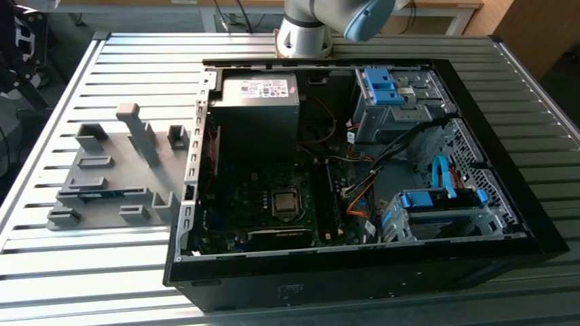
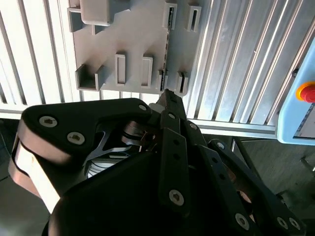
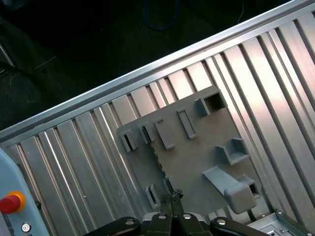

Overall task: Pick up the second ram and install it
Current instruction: 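Pick up the second ram and move it above second insertion slot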

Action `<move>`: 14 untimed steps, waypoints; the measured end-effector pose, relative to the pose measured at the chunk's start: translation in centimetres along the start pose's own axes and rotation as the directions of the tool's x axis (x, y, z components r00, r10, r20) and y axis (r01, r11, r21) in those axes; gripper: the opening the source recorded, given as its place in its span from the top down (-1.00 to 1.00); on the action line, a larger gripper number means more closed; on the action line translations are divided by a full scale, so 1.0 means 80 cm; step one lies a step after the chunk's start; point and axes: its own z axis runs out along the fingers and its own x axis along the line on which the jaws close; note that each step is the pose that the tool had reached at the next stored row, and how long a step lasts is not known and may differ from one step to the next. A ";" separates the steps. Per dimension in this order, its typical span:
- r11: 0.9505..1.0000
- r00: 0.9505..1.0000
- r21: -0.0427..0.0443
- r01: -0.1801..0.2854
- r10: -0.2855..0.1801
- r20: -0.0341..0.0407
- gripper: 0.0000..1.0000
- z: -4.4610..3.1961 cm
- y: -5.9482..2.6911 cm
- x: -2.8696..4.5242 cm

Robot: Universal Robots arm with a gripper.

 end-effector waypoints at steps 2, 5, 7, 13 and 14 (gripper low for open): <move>1.000 1.000 0.000 0.006 -0.006 0.000 0.79 0.0000 0.000 0.0000; 1.000 1.000 0.000 0.016 -0.016 0.000 0.79 -0.0001 0.000 0.0001; 1.000 1.000 0.000 0.022 -0.022 -0.001 0.79 -0.0001 0.000 0.0001; 0.999 0.999 0.000 0.040 -0.040 -0.001 0.79 -0.0001 0.000 0.0001; 0.999 0.999 0.000 0.043 -0.043 -0.001 0.79 0.0000 0.000 0.0001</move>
